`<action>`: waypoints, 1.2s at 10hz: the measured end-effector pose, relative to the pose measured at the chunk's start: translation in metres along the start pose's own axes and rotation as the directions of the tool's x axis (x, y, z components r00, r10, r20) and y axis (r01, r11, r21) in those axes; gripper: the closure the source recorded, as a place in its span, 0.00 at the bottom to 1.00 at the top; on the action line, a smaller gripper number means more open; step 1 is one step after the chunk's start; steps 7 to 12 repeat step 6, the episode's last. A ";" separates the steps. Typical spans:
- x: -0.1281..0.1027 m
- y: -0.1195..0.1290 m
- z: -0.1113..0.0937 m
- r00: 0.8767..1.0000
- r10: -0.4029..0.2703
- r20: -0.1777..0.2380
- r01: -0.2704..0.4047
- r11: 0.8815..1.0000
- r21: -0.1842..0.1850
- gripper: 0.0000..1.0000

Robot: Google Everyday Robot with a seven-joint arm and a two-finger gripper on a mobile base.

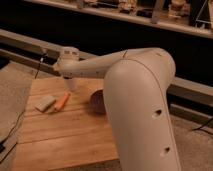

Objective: Place the eraser in the ceramic cup

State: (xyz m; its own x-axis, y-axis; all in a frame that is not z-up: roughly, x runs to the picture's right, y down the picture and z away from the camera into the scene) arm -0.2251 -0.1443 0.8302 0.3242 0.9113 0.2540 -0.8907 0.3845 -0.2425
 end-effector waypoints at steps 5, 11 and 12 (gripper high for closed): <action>0.002 0.002 -0.008 1.000 -0.007 -0.016 0.007 1.000 0.005 0.20; 0.002 0.002 -0.007 1.000 -0.007 -0.016 0.008 1.000 0.004 0.20; 0.002 0.002 -0.007 1.000 -0.007 -0.016 0.008 1.000 0.004 0.20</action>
